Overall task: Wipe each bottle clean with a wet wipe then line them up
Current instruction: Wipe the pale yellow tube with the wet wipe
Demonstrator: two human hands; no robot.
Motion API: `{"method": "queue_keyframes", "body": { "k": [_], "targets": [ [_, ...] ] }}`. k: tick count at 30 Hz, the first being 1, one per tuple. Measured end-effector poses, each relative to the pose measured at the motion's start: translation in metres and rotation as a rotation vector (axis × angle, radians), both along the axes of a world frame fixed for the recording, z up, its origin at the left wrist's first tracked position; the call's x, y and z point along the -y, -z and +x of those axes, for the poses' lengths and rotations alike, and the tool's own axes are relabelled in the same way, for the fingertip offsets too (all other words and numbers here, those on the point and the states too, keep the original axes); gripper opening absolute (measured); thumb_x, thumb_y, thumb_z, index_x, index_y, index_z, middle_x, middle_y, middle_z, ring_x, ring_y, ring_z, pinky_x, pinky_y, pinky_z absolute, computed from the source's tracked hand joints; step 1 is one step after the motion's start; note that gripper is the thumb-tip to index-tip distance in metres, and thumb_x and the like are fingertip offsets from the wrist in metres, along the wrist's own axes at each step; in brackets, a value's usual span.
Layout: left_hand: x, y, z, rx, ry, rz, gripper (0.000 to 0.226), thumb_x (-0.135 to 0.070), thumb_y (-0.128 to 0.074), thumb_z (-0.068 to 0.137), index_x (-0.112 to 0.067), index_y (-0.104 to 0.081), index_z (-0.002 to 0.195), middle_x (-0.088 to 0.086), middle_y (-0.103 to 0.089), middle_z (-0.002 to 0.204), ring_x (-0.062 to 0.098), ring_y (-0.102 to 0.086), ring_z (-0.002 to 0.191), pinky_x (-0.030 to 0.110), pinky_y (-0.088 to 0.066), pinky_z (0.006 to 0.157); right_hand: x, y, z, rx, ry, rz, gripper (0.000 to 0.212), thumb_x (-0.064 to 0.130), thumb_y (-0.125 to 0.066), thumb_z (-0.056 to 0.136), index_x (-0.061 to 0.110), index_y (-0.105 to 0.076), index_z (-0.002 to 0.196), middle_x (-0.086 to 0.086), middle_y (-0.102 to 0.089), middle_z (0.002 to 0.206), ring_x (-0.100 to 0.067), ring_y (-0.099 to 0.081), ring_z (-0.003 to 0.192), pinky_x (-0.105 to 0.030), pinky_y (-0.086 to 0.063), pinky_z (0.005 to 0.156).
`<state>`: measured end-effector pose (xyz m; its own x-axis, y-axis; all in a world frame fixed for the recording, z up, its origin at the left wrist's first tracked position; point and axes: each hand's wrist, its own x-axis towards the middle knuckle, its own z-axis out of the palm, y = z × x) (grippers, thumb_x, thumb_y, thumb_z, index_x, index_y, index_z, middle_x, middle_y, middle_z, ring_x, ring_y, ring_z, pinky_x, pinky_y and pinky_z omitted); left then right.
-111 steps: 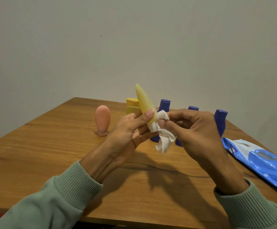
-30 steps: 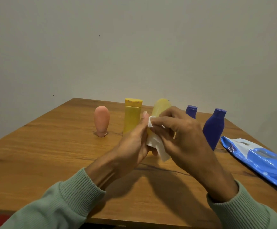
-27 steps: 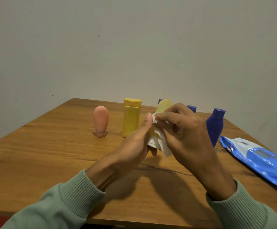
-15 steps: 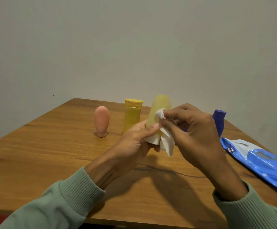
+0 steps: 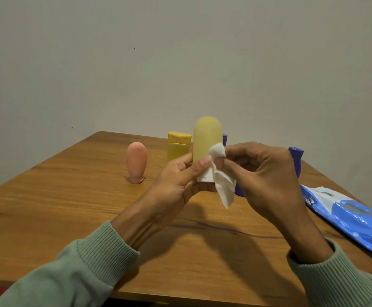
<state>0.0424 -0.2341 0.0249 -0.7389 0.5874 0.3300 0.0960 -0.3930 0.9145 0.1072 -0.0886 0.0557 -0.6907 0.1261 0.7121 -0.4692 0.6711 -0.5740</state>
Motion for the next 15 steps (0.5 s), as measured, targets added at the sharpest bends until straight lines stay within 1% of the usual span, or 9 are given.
{"method": "queue_keyframes", "body": {
  "k": [2,4,5,7,9,12,13,15],
  "targets": [
    [0.0014,-0.0009,-0.0016,0.011,0.000,0.022,0.045,-0.028,-0.054,0.094,0.003,-0.056,0.126,0.027,-0.061,0.121,0.030,-0.062,0.107,0.040,-0.054,0.090,0.0009,0.0008,-0.0002,0.023,-0.017,-0.003,0.022,0.018,-0.074,0.077,0.026,-0.067,0.096,0.011,-0.068,0.087,0.001,-0.065,0.079,-0.012,-0.053,0.064],
    [0.0041,-0.0026,-0.0014,-0.011,0.046,0.002,0.042,-0.027,-0.051,0.095,0.005,-0.057,0.121,0.024,-0.065,0.109,0.028,-0.064,0.097,0.035,-0.056,0.082,-0.0006,-0.0001,0.0000,-0.002,-0.016,-0.037,0.023,0.017,-0.074,0.077,0.024,-0.068,0.098,0.009,-0.069,0.089,0.000,-0.066,0.079,-0.012,-0.053,0.064],
    [0.0054,-0.0035,-0.0015,-0.025,0.073,-0.016,0.040,-0.025,-0.049,0.094,0.006,-0.058,0.119,0.021,-0.065,0.102,0.027,-0.064,0.090,0.033,-0.057,0.076,-0.0017,-0.0012,0.0001,-0.022,-0.007,-0.059,0.023,0.018,-0.073,0.078,0.021,-0.069,0.100,0.007,-0.070,0.090,0.000,-0.067,0.079,-0.013,-0.054,0.064],
    [0.0050,-0.0040,-0.0012,-0.038,0.101,-0.019,0.040,-0.023,-0.048,0.095,0.009,-0.056,0.117,0.021,-0.062,0.095,0.025,-0.063,0.080,0.032,-0.056,0.070,-0.0042,-0.0028,0.0006,-0.045,0.012,-0.086,0.023,0.018,-0.072,0.079,0.016,-0.070,0.102,0.005,-0.071,0.091,-0.002,-0.068,0.079,-0.015,-0.055,0.064],
    [0.0032,-0.0026,-0.0013,-0.032,0.087,0.027,0.039,-0.024,-0.048,0.098,0.011,-0.056,0.114,0.022,-0.061,0.092,0.025,-0.062,0.077,0.032,-0.056,0.068,-0.0039,-0.0034,0.0006,-0.022,0.002,-0.088,0.022,0.019,-0.072,0.079,0.017,-0.070,0.101,0.008,-0.070,0.089,-0.001,-0.067,0.078,-0.014,-0.054,0.064],
    [0.0034,-0.0013,-0.0025,-0.013,0.089,0.066,0.035,-0.024,-0.045,0.100,0.008,-0.057,0.106,0.019,-0.060,0.085,0.023,-0.061,0.072,0.030,-0.055,0.063,-0.0013,-0.0048,0.0020,0.036,-0.056,-0.101,0.019,0.022,-0.071,0.075,0.028,-0.065,0.093,0.018,-0.065,0.084,0.006,-0.065,0.076,-0.007,-0.049,0.061],
    [0.0046,-0.0020,-0.0021,-0.023,0.118,0.050,0.034,-0.024,-0.044,0.099,0.007,-0.056,0.107,0.018,-0.060,0.084,0.023,-0.061,0.073,0.030,-0.054,0.062,-0.0019,-0.0057,0.0029,0.029,-0.061,-0.109,0.019,0.023,-0.071,0.075,0.029,-0.065,0.092,0.019,-0.065,0.083,0.007,-0.065,0.076,-0.006,-0.049,0.061],
    [0.0076,-0.0040,-0.0012,-0.058,0.175,-0.007,0.032,-0.023,-0.045,0.098,0.004,-0.056,0.111,0.016,-0.061,0.087,0.022,-0.061,0.074,0.030,-0.053,0.062,-0.0045,-0.0071,0.0039,-0.009,-0.049,-0.135,0.020,0.022,-0.071,0.076,0.024,-0.068,0.095,0.015,-0.068,0.086,0.003,-0.066,0.077,-0.009,-0.050,0.062]
  ]
}}
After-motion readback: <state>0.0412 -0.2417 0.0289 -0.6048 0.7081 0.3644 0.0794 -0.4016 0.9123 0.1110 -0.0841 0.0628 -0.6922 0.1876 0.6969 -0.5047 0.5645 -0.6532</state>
